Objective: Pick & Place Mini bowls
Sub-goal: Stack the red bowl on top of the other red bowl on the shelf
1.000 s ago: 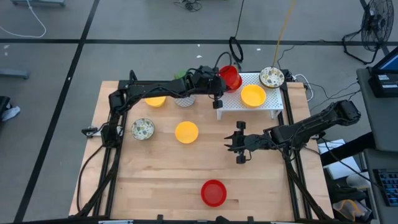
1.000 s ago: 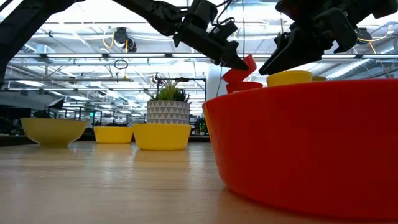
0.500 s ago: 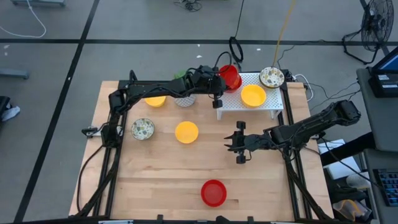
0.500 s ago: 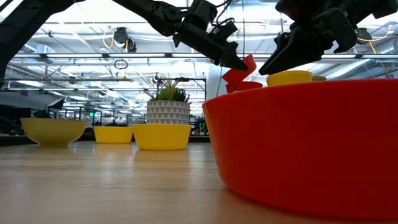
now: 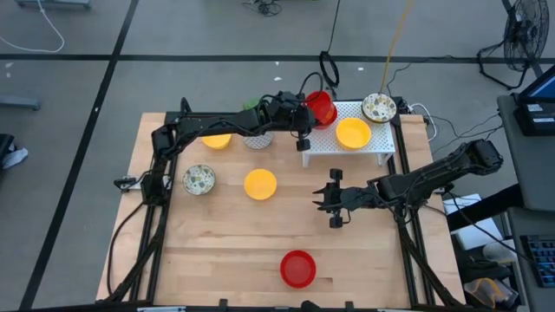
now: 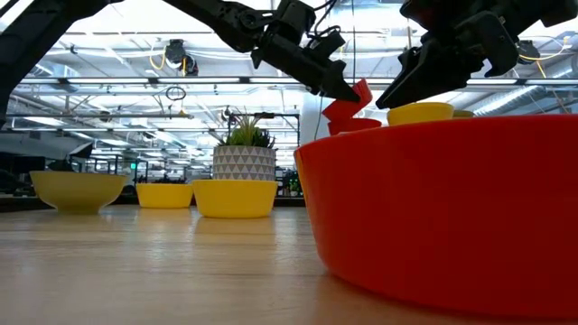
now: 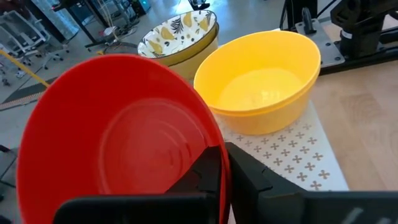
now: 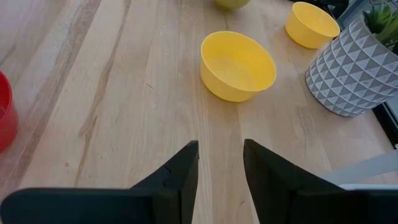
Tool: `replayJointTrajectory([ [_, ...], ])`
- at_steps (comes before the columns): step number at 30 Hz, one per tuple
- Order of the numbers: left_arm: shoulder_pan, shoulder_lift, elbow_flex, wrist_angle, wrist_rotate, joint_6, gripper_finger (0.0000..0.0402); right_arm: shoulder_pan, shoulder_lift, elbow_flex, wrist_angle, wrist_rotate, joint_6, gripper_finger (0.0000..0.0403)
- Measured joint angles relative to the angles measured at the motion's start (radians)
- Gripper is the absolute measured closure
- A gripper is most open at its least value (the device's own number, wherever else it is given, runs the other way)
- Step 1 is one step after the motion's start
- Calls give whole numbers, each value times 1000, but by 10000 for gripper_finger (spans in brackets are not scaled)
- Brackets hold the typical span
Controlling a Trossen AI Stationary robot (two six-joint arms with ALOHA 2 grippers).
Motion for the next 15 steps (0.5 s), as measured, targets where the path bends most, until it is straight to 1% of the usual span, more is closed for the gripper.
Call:
replayJointTrajectory([
  [5, 0, 0, 0, 0, 0, 7, 395, 0, 0, 0, 0, 0, 0, 289],
  [10, 0, 0, 0, 0, -1, 13, 388, 0, 0, 0, 0, 0, 0, 289],
  [15, 0, 0, 0, 0, -1, 14, 396, 0, 0, 0, 0, 0, 0, 289],
])
